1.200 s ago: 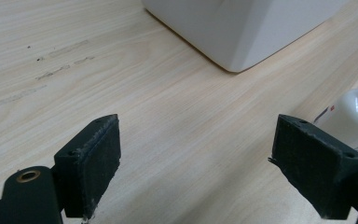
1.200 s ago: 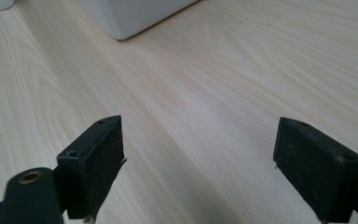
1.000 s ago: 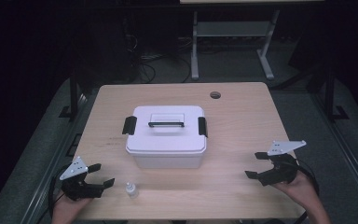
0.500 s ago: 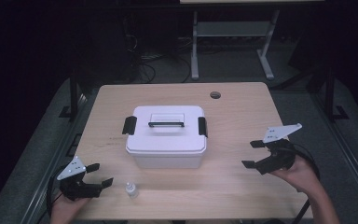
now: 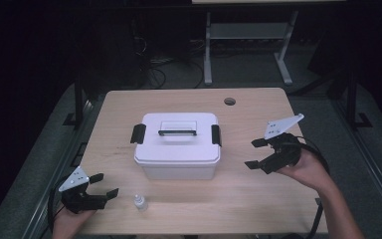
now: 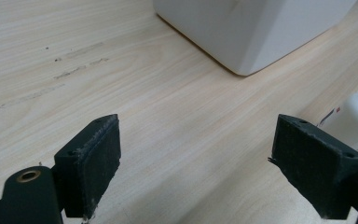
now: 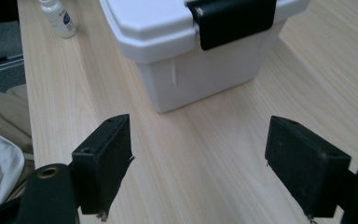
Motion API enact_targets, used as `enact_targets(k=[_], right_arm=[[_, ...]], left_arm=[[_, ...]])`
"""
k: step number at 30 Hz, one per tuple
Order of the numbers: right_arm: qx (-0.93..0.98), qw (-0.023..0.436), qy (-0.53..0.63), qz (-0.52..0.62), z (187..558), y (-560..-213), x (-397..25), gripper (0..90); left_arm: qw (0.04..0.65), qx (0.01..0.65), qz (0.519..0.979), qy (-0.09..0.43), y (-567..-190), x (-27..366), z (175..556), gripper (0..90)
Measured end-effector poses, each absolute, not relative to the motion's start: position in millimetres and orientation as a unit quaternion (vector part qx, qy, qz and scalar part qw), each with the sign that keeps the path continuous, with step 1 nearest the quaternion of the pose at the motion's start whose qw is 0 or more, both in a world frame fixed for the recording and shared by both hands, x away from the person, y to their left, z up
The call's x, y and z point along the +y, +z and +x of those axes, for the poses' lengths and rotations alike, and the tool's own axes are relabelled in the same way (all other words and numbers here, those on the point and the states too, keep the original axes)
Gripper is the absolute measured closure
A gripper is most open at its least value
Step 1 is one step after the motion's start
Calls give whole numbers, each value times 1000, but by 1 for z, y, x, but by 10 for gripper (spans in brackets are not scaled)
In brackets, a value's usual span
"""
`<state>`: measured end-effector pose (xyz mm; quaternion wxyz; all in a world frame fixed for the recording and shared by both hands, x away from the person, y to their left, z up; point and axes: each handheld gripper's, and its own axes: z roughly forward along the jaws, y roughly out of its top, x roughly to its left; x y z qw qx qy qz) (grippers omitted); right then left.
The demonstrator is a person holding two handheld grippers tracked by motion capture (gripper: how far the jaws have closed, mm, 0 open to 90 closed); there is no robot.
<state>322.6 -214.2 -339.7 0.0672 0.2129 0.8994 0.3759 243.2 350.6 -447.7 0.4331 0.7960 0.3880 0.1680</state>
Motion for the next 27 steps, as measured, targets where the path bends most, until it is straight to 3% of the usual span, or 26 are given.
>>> enact_targets(k=[27], right_arm=[[920, 57, 358, 150, 360, -298, -146, 243]], left_arm=[[438, 384, 796, 168, -446, 353, 242, 154]])
